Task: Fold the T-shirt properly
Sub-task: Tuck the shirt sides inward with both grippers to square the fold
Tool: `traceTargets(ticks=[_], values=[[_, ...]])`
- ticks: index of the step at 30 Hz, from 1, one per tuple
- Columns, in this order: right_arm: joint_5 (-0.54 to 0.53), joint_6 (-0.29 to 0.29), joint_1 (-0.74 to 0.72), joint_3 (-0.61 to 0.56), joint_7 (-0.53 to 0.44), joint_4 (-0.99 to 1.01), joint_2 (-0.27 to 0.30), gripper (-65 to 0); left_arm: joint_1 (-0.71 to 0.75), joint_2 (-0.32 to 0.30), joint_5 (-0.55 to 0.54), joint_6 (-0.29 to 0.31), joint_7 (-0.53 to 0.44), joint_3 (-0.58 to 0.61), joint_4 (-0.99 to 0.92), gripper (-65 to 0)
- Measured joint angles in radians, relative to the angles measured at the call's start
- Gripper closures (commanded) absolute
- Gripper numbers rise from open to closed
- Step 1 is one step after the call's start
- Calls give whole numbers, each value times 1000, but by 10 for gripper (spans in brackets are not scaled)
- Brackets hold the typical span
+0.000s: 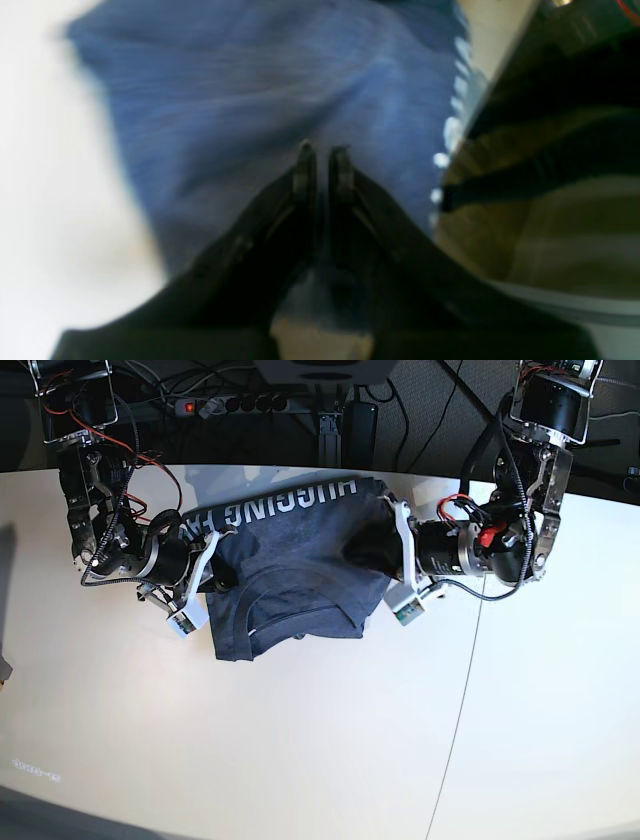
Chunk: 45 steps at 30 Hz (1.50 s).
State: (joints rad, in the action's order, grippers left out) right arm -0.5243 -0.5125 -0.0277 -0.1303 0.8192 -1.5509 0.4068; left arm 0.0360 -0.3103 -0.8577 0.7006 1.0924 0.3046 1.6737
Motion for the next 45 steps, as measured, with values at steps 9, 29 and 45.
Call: traceTargets(ticks=[9, 29, 45], values=[[0, 0, 0, 0, 1, 0, 0, 0, -2, 0, 284, 0, -162, 132, 0, -53], [-3, 0, 0, 0, 12, 0, 0, 0, -169, 2, 334, -3, -240, 134, -225, -53], [19, 0, 2, 5, 12, -89, 0, 0, -224, -3, 59, 0, -78, -34, -118, -54]])
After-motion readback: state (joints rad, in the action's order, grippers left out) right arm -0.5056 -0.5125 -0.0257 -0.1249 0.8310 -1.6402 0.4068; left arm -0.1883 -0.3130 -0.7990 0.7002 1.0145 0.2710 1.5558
